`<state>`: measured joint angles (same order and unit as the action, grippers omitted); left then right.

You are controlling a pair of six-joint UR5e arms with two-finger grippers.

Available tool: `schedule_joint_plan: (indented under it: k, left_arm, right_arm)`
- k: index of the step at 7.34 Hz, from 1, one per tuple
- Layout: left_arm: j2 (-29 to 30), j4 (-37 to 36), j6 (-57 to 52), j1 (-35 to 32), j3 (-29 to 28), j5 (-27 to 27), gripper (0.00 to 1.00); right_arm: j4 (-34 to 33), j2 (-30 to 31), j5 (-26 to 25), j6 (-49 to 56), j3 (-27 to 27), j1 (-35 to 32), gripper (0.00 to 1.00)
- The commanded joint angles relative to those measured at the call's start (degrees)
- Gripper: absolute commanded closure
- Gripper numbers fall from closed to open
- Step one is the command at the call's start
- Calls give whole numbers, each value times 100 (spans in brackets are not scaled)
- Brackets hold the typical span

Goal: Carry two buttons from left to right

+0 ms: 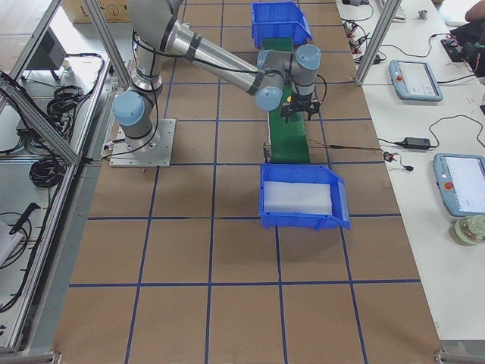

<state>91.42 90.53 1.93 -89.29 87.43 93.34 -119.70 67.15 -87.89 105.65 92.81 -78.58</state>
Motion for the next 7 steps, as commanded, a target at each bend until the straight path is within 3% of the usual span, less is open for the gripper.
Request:
schedule_joint_plan:
  k: [1, 7]
  left_arm:
    - [-37, 17, 0, 0, 10, 0, 0]
    - [-28, 8, 0, 0, 19, 0, 0]
  right_arm:
    - [8, 0, -9, 0, -9, 0, 2]
    - [-9, 9, 0, -9, 0, 0, 2]
